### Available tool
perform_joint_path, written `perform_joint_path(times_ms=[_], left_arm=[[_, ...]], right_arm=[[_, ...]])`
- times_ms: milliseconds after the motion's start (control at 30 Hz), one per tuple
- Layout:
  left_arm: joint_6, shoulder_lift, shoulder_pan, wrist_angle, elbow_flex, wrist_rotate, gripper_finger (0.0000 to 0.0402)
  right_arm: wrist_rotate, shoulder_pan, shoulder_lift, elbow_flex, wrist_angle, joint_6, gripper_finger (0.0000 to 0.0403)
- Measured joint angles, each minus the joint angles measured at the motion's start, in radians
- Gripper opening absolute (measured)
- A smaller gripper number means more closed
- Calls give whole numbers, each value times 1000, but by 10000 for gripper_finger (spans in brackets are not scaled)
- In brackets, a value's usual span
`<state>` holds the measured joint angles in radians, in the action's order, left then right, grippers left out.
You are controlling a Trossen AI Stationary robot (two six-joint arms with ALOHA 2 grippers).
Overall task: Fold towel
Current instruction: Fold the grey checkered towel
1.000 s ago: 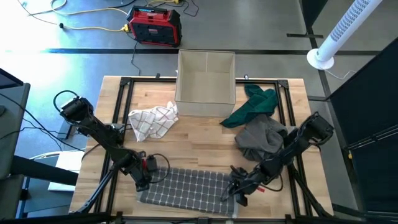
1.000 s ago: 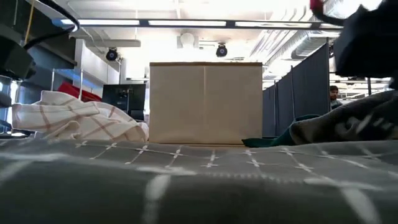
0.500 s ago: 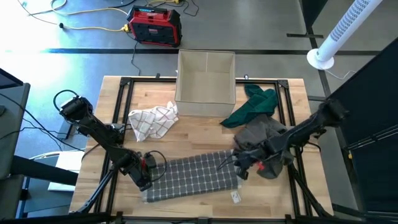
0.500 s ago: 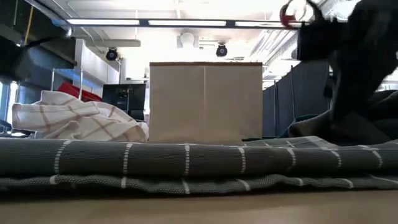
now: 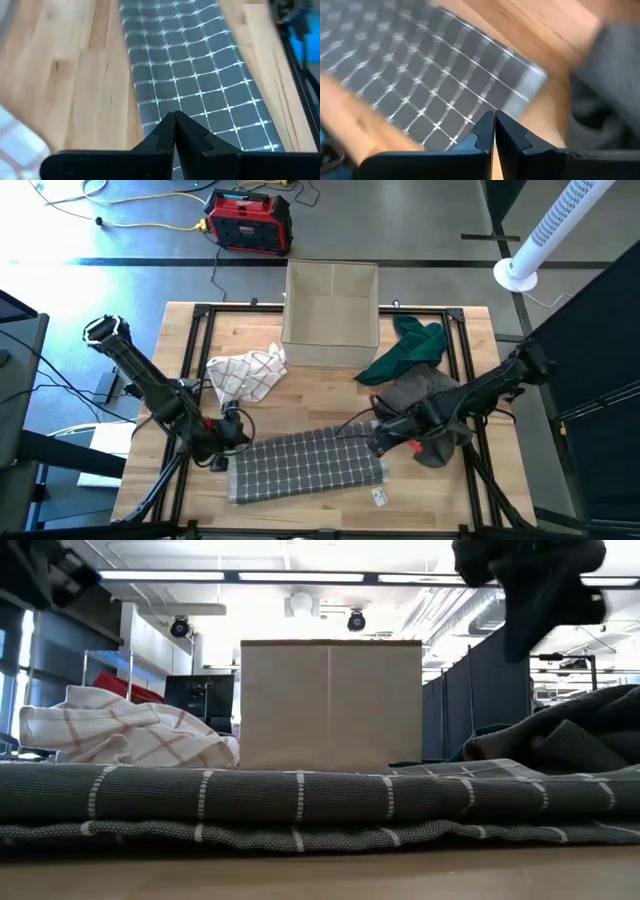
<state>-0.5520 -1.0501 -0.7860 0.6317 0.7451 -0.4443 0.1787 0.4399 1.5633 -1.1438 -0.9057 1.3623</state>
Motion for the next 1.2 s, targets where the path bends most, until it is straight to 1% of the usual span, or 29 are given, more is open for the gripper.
perform_joint_path(times_ms=[100, 133, 200, 267, 333, 467, 600, 667, 1033, 1133, 1200], left_arm=[[84, 46, 0, 1, 1, -7, 0], [97, 53, 0, 1, 1, -7, 0], [109, 59, -4, 2, 1, -3, 0], [110, 61, -14, 6, 1, 13, 0], [108, 57, -33, 16, -2, 33, 0], [83, 57, -87, 14, -42, 45, 0], [4, 57, -144, 16, -81, 47, 0], [-26, 57, -175, 10, -84, 45, 0], [-83, 57, -310, -15, -114, 10, 0], [-172, 57, -346, -42, -164, 18, 0], [-252, 57, -374, -78, -208, 38, 0]], right_arm=[[-5, 6, 71, -28, -61, 138, 0], [-21, 7, 94, -27, -73, 175, 0], [-77, 7, 141, -25, -64, 195, 5], [-110, 7, 181, -25, -50, 199, 19], [-114, 7, 209, -25, -23, 201, 41], [-89, 5, 239, -25, 36, 212, 99], [-82, -6, 240, -25, 53, 252, 155], [-80, -9, 245, -25, 53, 255, 174], [-75, -17, 333, -24, 67, 263, 200], [-90, -17, 348, -27, 79, 272, 187], [-108, -18, 354, -28, 89, 271, 159]])
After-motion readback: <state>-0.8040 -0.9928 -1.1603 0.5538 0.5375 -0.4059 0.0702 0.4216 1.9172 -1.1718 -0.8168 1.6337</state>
